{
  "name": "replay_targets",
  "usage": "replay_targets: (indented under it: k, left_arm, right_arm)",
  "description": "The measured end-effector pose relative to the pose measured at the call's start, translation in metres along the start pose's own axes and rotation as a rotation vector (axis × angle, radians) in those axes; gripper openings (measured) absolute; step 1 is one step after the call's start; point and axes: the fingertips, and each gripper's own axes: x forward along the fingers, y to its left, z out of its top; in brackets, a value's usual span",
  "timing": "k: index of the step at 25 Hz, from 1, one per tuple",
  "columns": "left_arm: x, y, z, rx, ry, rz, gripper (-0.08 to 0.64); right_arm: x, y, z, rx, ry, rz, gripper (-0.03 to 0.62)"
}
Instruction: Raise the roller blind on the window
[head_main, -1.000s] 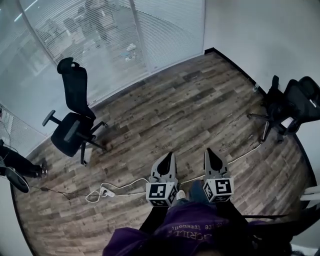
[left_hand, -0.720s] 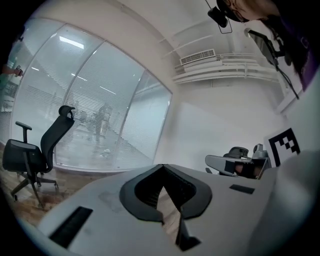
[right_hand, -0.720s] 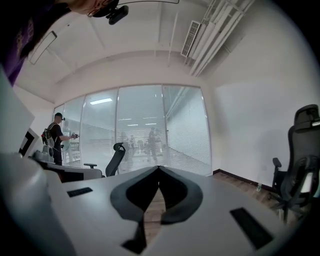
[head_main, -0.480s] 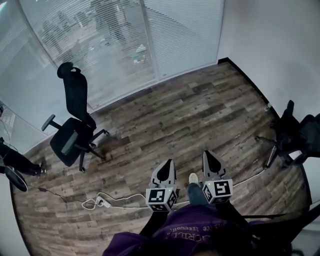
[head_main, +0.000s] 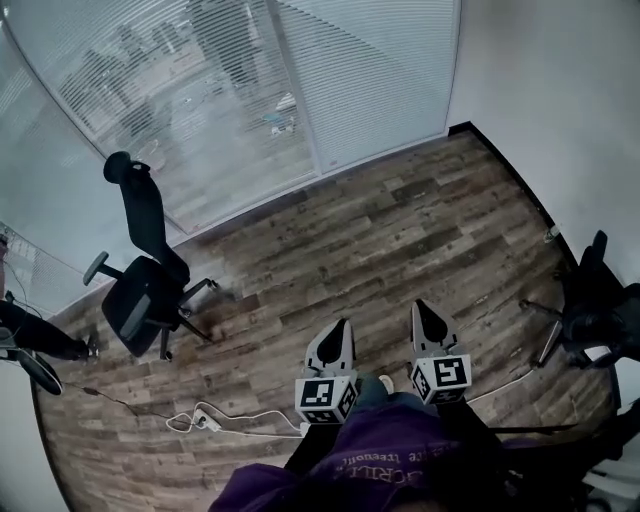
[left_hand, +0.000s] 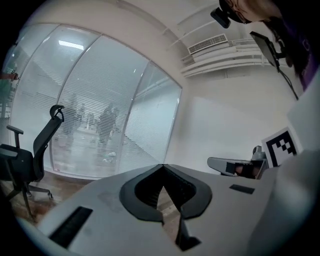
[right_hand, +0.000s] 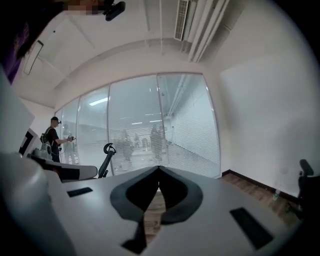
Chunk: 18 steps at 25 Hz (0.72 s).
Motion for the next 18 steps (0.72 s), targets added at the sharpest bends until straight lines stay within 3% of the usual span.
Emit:
replay_targets:
  k: [4,10,18]
  left_arm:
    - [0.039,0.022,0.005,0.003,0.022,0.032,0.000]
    - [0.133,0.059,0.037,0.025,-0.043,0.008,0.000]
    - [0.265,0.138,0.107,0.090,-0.084,0.022,0.000]
  right_arm:
    - [0.045,-0.012,0.004,-0.022,0.015,0.031,-0.002]
    - [0.141,-0.038,0.016,-0.037,0.011,0.040,-0.002]
    - [0.301,-0.056,0.076,-0.089,-0.052,0.087,-0.002]
